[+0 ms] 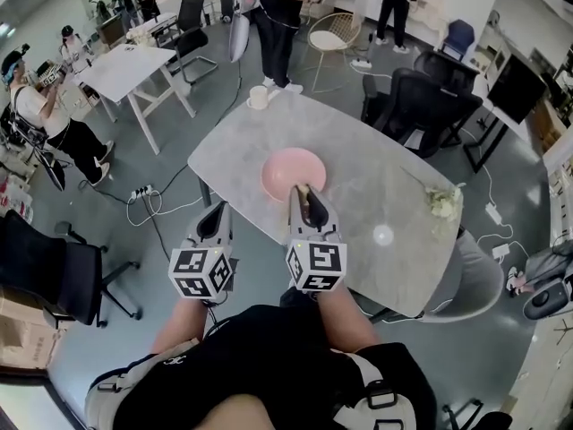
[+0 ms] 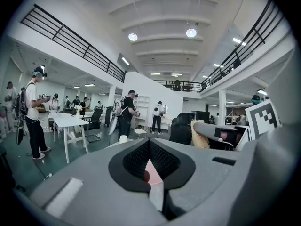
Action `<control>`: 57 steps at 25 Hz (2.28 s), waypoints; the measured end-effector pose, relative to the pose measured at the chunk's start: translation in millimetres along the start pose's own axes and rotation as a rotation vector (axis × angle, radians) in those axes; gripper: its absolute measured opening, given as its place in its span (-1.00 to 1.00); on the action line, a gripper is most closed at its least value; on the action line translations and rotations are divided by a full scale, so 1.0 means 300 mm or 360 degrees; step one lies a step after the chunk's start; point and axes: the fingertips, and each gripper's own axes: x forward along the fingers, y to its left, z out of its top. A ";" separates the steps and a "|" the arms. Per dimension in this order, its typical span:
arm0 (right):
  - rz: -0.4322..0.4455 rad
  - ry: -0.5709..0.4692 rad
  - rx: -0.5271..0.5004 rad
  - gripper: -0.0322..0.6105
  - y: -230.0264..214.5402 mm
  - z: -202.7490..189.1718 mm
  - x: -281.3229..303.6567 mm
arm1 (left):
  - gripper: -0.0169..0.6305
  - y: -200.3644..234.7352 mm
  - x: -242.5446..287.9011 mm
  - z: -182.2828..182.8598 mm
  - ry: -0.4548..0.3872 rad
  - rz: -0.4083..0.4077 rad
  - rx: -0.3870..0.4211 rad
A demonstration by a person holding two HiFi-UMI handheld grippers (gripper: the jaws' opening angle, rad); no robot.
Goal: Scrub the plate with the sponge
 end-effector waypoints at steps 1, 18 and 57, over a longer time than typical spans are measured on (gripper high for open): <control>0.0007 0.0004 0.0000 -0.70 -0.017 0.002 0.039 | -0.93 0.011 0.039 0.013 0.0000 0.0008 -0.0003; -0.0124 0.0062 0.0072 -0.70 -0.403 -0.010 0.430 | -0.93 0.037 0.655 0.081 0.0166 -0.0057 0.0048; -0.0910 0.0228 0.0025 -0.70 -0.474 -0.125 0.418 | -0.74 0.316 1.176 -0.665 0.1138 -0.0606 0.0149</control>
